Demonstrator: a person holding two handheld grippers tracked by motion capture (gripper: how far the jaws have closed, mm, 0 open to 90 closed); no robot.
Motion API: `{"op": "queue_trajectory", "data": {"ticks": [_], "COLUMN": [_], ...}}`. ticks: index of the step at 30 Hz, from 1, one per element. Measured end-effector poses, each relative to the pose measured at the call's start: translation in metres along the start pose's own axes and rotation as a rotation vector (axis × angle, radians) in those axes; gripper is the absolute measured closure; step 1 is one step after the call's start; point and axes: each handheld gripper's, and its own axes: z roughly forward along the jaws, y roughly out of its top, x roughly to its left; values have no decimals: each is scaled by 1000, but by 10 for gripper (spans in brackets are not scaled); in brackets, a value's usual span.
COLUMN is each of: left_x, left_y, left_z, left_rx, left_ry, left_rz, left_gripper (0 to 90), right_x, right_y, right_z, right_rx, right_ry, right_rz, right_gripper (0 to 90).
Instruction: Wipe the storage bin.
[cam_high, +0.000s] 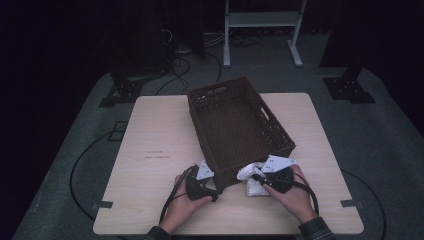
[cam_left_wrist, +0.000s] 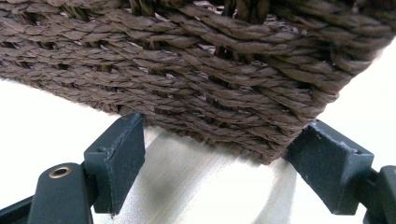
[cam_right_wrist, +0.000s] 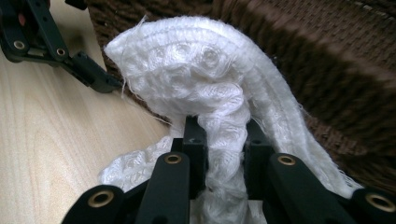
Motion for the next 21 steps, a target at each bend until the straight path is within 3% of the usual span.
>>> {"op": "queue_trajectory", "data": {"ticks": [16, 21], "left_x": [0, 0], "left_y": [0, 0], "left_z": [0, 0], "left_rx": [1, 1], "left_ry": [0, 0], "left_rz": [1, 1], "left_gripper": [199, 200], "right_x": [4, 12], "right_y": [-6, -8], "right_z": [24, 37], "right_rx": [66, 119], "right_ry": [69, 85], "right_rz": [26, 1], "right_gripper": [761, 761]}}
